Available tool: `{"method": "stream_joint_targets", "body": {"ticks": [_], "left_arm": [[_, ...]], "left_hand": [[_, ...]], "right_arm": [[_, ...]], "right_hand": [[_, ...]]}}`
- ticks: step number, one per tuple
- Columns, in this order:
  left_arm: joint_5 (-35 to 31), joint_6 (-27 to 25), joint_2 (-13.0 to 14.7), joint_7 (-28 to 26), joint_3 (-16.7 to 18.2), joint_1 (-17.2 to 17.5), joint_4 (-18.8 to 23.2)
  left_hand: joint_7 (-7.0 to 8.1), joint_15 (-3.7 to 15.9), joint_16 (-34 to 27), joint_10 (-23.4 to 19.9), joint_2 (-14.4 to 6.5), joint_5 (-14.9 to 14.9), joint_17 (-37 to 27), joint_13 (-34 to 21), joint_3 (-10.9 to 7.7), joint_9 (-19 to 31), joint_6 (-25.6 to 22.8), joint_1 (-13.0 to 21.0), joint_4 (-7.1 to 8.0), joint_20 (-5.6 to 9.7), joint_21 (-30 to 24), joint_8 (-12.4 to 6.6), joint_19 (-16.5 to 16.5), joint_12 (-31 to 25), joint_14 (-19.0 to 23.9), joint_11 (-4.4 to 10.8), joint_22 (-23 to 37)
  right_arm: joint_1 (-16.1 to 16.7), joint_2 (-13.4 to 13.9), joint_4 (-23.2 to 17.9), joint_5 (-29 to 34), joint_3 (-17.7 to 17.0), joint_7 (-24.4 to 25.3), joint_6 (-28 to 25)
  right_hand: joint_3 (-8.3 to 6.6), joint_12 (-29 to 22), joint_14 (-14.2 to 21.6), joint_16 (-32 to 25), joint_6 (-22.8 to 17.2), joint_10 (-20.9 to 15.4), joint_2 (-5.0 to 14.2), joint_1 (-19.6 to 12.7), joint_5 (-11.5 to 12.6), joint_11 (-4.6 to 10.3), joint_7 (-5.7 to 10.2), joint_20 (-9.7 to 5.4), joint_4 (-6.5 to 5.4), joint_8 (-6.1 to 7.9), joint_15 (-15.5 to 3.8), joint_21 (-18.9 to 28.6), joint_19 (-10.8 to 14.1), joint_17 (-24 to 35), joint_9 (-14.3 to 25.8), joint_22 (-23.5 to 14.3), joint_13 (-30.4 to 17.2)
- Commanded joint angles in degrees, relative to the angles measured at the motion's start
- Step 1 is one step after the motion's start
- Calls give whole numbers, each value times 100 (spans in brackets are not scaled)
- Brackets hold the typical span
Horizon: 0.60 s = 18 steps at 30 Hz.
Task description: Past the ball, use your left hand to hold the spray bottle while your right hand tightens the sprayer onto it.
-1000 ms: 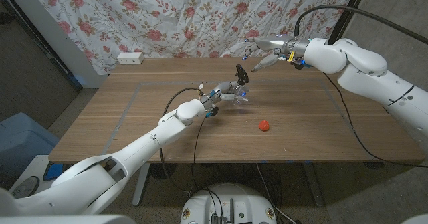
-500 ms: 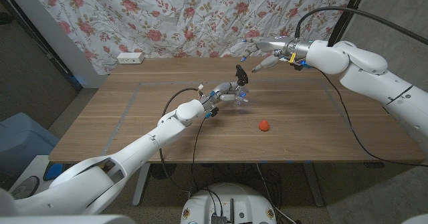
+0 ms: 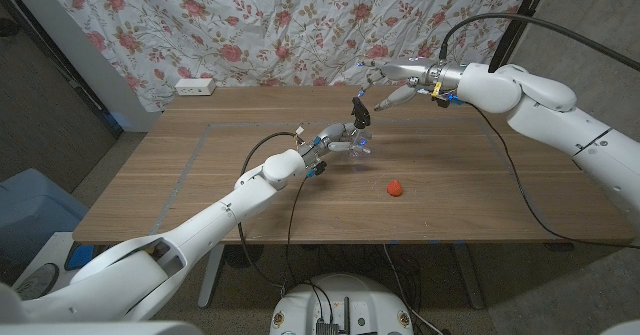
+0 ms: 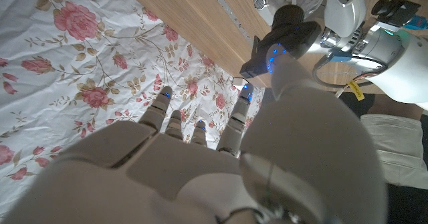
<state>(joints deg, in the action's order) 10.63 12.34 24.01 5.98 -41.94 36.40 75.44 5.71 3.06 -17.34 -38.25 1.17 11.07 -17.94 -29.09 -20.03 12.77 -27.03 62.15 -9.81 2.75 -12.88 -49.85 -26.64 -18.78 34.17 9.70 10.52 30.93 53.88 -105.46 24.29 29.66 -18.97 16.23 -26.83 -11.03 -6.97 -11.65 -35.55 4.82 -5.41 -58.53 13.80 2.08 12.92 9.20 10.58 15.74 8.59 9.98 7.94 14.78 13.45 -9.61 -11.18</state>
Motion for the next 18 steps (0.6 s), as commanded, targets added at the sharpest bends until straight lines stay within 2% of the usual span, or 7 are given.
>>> {"method": "stream_joint_targets", "body": {"ticks": [1,18], "left_arm": [[0,-27,23,-18,7,26,56],[-6,1,1,-4,-5,7,29]], "left_hand": [[-84,778,4,-58,-780,42,-19,-21,-82,18,-93,-238,34,7,2,-48,-10,13,59,25,11],[-77,785,4,-77,-784,41,-23,-29,-86,13,-91,-248,27,14,1,-70,-13,24,86,40,11]], "right_arm": [[-74,-129,225,-50,74,-21,279],[-184,-249,398,63,202,-87,469]], "right_hand": [[-57,-32,-36,1,-116,-2,-4,-55,54,37,-19,-17,-15,77,9,42,-8,4,17,7,-15],[-75,-48,-83,-11,-351,-43,-12,-116,58,72,-17,-54,-55,184,3,57,5,12,45,7,-11]]}}
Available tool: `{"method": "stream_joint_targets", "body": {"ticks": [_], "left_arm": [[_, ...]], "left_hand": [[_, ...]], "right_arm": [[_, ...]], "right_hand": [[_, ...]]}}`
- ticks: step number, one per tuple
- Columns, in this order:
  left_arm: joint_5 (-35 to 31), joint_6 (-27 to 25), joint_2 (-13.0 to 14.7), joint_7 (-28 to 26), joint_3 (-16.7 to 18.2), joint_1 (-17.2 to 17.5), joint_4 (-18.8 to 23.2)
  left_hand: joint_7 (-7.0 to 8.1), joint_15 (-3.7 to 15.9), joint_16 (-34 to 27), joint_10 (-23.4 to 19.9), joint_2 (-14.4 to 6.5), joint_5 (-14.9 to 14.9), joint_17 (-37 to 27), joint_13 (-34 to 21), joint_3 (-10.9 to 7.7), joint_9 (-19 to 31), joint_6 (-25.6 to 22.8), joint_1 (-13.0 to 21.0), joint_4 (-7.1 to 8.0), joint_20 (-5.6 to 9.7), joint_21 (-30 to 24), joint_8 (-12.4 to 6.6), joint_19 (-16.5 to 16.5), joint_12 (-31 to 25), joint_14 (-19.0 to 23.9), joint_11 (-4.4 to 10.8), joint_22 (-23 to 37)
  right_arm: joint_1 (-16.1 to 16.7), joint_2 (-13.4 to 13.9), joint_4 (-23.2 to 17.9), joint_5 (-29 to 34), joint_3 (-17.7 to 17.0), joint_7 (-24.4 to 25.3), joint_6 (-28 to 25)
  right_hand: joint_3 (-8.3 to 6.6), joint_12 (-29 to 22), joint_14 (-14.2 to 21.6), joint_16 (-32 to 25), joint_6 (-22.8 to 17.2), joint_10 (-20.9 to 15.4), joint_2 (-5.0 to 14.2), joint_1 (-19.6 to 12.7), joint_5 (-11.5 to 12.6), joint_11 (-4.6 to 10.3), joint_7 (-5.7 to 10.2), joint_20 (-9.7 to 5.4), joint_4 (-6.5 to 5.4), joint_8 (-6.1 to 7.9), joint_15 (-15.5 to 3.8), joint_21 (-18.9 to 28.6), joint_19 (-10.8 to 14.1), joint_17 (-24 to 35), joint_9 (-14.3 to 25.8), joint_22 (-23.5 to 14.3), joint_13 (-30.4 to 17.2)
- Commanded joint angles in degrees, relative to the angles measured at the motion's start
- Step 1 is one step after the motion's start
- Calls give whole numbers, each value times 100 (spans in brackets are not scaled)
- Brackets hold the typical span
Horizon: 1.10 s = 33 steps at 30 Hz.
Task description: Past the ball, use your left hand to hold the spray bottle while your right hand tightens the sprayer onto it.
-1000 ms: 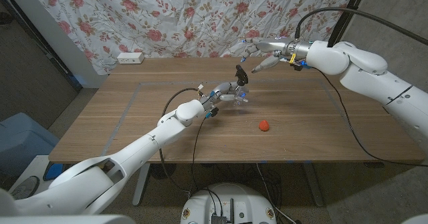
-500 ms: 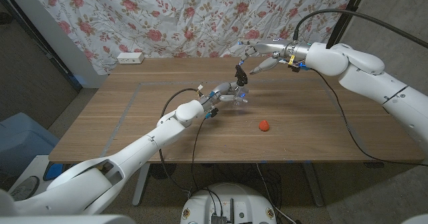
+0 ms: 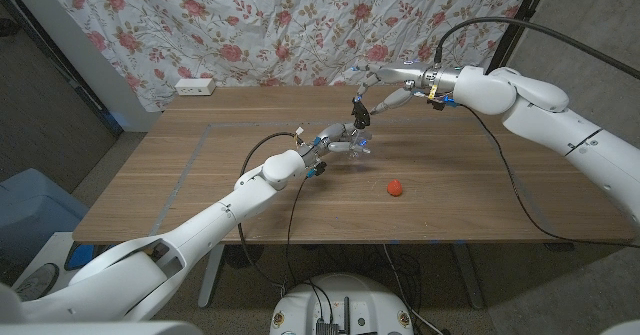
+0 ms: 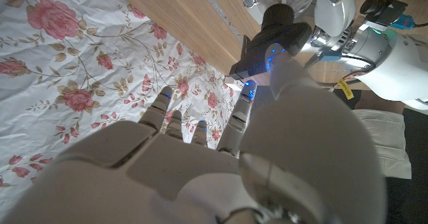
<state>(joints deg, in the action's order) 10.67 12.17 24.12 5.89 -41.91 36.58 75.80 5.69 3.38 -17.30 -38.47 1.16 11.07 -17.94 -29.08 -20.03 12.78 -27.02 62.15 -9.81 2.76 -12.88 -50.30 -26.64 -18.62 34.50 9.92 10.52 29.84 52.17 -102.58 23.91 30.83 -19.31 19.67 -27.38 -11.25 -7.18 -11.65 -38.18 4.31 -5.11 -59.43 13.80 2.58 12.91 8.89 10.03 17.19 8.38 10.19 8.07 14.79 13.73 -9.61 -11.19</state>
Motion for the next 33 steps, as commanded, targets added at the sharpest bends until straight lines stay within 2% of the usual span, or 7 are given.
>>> {"method": "stream_joint_targets", "body": {"ticks": [1,15,33], "left_arm": [[-7,22,-10,9,-7,-11,-10],[-9,62,-33,39,-22,-29,-47],[-15,40,2,45,-20,2,12]], "left_hand": [[-75,758,3,-58,-779,41,-20,-30,-86,11,-96,-250,25,12,0,-28,-16,8,56,15,11],[-72,759,8,-61,-787,42,-27,-37,-91,8,-77,-251,19,12,1,-39,-17,21,61,5,10],[-74,759,7,-67,-790,43,-42,-46,-95,3,-68,-233,3,10,3,-58,-15,37,62,7,10]], "right_arm": [[-78,-81,117,109,91,-59,127],[-109,-132,187,195,148,-86,102],[-95,-36,13,161,133,-348,-216]], "right_hand": [[-19,-26,-60,-14,-102,8,-43,-26,57,23,-15,-27,-3,45,28,36,-5,11,18,7,-10],[-9,-34,-54,-38,-222,-22,-40,-21,49,12,-12,-58,-37,97,23,58,52,20,29,6,-8],[50,5,-95,-50,-152,96,-103,34,18,-154,-15,-9,-65,54,111,62,90,34,3,4,-10]]}}
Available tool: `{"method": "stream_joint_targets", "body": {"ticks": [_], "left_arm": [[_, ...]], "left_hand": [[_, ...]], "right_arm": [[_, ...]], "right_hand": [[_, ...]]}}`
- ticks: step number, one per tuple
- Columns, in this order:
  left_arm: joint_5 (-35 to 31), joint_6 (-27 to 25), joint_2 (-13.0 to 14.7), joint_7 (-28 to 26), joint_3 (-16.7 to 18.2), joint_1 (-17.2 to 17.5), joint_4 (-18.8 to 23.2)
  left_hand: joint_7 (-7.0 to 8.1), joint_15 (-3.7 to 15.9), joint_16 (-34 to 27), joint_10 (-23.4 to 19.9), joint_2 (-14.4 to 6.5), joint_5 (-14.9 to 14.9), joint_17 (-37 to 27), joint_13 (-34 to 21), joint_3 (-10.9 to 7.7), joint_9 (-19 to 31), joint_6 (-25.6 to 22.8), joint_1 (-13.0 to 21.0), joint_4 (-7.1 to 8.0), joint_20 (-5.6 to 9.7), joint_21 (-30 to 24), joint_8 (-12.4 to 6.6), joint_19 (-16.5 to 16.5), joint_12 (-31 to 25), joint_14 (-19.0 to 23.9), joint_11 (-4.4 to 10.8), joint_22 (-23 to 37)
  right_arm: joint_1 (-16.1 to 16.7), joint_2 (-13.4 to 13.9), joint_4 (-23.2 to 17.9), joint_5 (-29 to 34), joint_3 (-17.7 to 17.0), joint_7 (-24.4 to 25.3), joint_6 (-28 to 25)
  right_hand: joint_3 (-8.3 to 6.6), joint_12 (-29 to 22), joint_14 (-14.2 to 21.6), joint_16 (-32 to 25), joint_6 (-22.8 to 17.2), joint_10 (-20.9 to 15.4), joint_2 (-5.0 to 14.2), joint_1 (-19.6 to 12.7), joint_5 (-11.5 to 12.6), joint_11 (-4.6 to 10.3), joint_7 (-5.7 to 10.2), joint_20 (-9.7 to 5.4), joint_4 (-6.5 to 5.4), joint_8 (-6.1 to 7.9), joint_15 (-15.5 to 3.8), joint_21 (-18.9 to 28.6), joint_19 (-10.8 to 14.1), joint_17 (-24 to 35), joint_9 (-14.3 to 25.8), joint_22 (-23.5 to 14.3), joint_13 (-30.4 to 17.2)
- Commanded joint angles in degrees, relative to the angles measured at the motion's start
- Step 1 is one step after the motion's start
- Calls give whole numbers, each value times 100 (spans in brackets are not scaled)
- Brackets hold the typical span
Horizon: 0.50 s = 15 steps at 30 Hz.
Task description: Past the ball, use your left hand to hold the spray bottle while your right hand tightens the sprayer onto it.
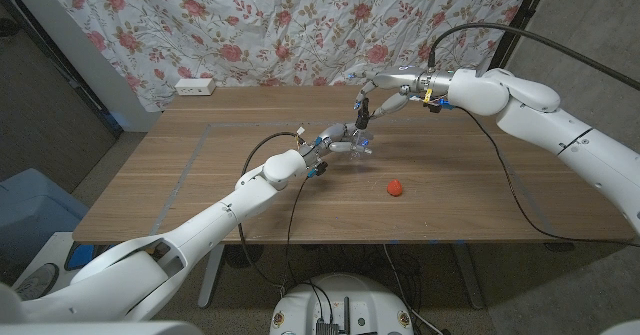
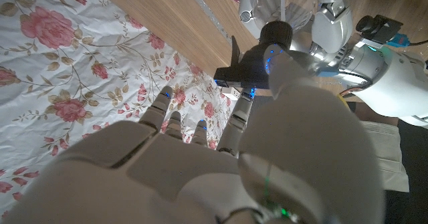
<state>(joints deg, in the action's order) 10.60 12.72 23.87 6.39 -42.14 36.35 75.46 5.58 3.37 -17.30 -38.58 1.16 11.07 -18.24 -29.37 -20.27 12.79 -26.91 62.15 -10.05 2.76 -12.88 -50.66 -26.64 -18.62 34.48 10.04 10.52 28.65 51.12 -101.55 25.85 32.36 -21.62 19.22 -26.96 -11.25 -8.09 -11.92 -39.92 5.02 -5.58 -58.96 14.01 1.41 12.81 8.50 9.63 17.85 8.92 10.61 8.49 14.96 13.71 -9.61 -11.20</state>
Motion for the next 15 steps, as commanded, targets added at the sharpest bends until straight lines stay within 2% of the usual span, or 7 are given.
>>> {"method": "stream_joint_targets", "body": {"ticks": [1,6,15], "left_arm": [[-5,-16,29,-1,4,27,48],[-7,-15,31,0,2,32,54],[-12,-37,49,-4,2,52,93]], "left_hand": [[-71,762,5,-57,-789,42,-15,-18,-68,2,-93,-236,29,10,3,-29,-16,37,63,-2,10],[-67,760,7,-59,-789,42,-18,-21,-68,0,-78,-234,28,8,4,-31,-13,41,62,-3,11],[-66,756,3,-59,-790,42,-21,-25,-69,-1,-82,-234,30,8,2,-43,-18,50,82,-4,11]], "right_arm": [[34,77,-102,-31,-25,-111,-178],[67,121,-189,-27,-44,-154,-269],[130,198,-345,0,-84,-214,-450]], "right_hand": [[11,4,-2,-24,27,24,-59,-11,-4,-38,-6,36,-25,-14,60,21,49,17,4,4,-10],[36,8,0,-30,72,42,-92,18,-16,-58,-12,56,-31,-34,70,24,62,19,-3,3,-11],[174,1,11,-51,223,58,-231,240,-70,-140,-36,111,-95,-97,104,31,102,30,-20,0,-17]]}}
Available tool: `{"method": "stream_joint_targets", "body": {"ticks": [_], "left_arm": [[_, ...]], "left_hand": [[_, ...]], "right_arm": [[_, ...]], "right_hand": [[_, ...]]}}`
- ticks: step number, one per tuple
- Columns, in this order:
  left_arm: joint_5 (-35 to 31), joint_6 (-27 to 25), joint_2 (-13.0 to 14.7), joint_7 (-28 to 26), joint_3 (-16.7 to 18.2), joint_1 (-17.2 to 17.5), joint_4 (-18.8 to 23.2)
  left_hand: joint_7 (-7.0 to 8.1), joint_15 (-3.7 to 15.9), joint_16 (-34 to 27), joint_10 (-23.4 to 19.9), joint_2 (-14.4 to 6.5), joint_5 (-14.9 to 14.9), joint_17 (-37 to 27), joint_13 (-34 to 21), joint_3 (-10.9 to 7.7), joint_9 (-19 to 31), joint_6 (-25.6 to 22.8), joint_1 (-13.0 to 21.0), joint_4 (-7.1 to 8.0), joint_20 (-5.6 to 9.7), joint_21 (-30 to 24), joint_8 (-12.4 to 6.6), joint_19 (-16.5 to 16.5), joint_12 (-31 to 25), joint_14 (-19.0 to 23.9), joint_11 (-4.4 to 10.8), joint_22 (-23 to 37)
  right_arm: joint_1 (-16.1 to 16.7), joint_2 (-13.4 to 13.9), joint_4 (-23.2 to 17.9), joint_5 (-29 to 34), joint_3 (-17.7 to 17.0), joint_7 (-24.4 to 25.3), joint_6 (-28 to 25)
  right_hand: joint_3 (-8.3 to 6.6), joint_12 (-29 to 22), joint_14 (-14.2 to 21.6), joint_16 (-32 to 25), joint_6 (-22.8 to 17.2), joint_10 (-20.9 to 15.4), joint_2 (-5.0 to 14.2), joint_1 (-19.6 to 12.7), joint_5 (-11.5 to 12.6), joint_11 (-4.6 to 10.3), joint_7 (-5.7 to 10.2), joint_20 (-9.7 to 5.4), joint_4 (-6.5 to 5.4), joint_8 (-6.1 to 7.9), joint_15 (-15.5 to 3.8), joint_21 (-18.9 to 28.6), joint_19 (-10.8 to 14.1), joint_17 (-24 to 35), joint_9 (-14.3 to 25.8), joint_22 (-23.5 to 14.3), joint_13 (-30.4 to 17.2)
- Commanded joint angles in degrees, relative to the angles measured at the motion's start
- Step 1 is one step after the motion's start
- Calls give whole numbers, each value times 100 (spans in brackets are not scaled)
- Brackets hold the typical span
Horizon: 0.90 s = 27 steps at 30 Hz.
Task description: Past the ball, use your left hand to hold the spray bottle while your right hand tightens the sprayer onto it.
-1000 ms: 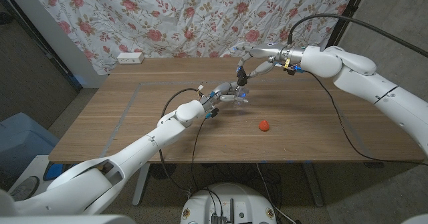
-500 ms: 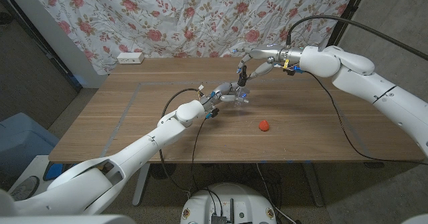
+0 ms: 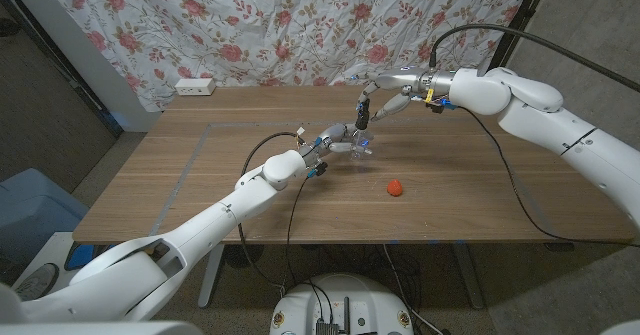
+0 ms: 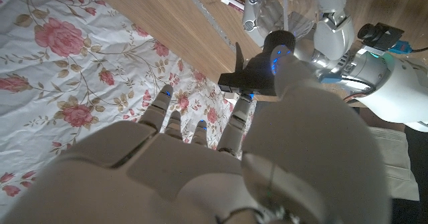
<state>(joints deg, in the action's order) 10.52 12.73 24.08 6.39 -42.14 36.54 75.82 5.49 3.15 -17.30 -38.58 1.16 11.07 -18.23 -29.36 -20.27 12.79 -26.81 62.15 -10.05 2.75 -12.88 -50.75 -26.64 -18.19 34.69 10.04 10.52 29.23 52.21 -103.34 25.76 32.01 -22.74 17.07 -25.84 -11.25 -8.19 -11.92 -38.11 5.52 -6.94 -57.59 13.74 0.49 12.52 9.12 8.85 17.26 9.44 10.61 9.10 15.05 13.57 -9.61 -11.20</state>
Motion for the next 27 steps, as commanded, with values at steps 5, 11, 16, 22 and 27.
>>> {"method": "stream_joint_targets", "body": {"ticks": [5,11,16,22,27], "left_arm": [[-11,-3,5,1,-4,11,10],[-10,11,-10,18,-10,-9,-23],[-8,11,-14,25,-10,-19,-37],[0,24,-27,44,-13,-36,-65],[6,32,-36,59,-18,-46,-85]], "left_hand": [[-57,782,2,-64,-786,42,-24,-28,-68,-3,-95,-232,27,12,2,-40,-18,8,65,-5,11],[-65,780,0,-69,-783,41,-32,-32,-65,-4,-103,-227,24,10,2,-52,-19,11,65,-9,11],[-50,786,-1,-58,-784,40,-34,-34,-65,-5,-97,-231,28,13,2,-56,-19,21,75,-8,11],[-58,779,0,-64,-787,41,-38,-37,-66,-6,-84,-228,28,7,4,-58,-16,23,75,-7,11],[-60,772,4,-57,-791,41,-43,-40,-67,-8,-77,-225,28,4,4,-62,-16,31,68,-18,11]], "right_arm": [[107,117,-243,63,-66,-78,-293],[165,131,-323,126,-96,-8,-379],[208,126,-363,186,-108,66,-447],[250,103,-403,300,-98,159,-542],[331,91,-502,479,-104,292,-703]], "right_hand": [[145,-14,46,-71,94,-12,-125,288,-69,-83,-9,73,-80,-58,75,39,82,29,-8,-2,-19],[248,-43,98,-104,51,-81,-103,574,-102,-129,-18,87,-186,-29,68,48,141,42,11,-4,-24],[321,-64,131,-125,-97,-146,-67,804,-124,-131,-20,90,-266,49,57,53,196,54,37,-4,-27],[394,-90,184,-153,-272,-245,-50,1014,-139,-118,-25,84,-322,143,38,57,256,66,67,-4,-28],[445,-119,259,-188,-463,-362,-31,1162,-148,-106,-23,65,-351,247,6,64,322,77,96,-4,-28]]}}
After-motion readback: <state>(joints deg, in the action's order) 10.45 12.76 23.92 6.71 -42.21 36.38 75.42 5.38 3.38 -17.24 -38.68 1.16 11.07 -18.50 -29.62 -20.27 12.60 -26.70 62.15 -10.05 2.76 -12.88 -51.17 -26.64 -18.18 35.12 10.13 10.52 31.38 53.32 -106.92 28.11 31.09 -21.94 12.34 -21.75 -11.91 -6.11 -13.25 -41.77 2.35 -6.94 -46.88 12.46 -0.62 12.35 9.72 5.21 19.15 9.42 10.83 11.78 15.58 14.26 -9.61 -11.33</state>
